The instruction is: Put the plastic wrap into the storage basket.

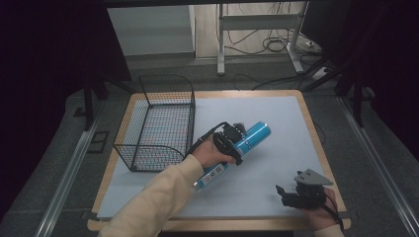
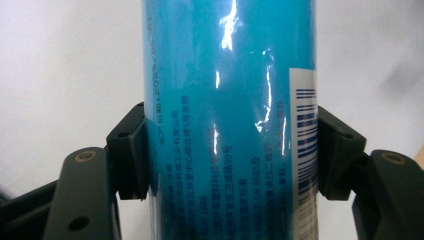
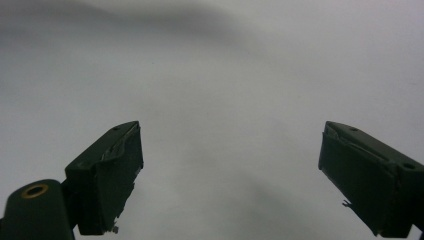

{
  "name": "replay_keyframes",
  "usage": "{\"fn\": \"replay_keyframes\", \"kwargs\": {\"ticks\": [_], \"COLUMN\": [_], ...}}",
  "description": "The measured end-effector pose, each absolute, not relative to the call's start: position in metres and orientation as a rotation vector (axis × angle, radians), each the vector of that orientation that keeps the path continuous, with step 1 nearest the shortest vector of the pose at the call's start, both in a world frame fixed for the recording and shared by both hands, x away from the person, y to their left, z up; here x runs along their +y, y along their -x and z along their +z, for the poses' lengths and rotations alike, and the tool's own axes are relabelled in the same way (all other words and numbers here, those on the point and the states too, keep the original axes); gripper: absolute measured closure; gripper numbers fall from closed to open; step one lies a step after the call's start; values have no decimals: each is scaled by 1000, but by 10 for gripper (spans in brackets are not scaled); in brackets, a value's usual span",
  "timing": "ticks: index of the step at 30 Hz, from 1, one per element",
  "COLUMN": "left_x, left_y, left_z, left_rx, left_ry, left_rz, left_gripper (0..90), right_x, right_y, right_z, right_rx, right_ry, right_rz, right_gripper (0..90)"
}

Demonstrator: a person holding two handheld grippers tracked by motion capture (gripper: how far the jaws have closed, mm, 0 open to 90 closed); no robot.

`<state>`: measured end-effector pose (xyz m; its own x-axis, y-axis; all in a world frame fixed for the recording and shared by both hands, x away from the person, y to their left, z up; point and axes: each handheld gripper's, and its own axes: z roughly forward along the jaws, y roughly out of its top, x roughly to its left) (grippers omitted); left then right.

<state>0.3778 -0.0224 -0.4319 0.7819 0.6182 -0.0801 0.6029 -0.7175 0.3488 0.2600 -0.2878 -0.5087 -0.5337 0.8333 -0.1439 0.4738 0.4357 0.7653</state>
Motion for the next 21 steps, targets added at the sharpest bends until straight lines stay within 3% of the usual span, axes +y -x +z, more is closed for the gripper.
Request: {"fn": "replay_keyframes", "kwargs": {"ticks": [21], "left_x": [-13], "left_y": [-381], "left_z": [-413], "left_rx": [932], "left_ry": [-2596], "left_rz": [104], "left_gripper": [310], "right_x": [-288], "right_y": [-260], "right_z": [-509], "right_rx": [2180], "right_ry": [-1097], "right_rz": [925], "right_gripper": [113]}}
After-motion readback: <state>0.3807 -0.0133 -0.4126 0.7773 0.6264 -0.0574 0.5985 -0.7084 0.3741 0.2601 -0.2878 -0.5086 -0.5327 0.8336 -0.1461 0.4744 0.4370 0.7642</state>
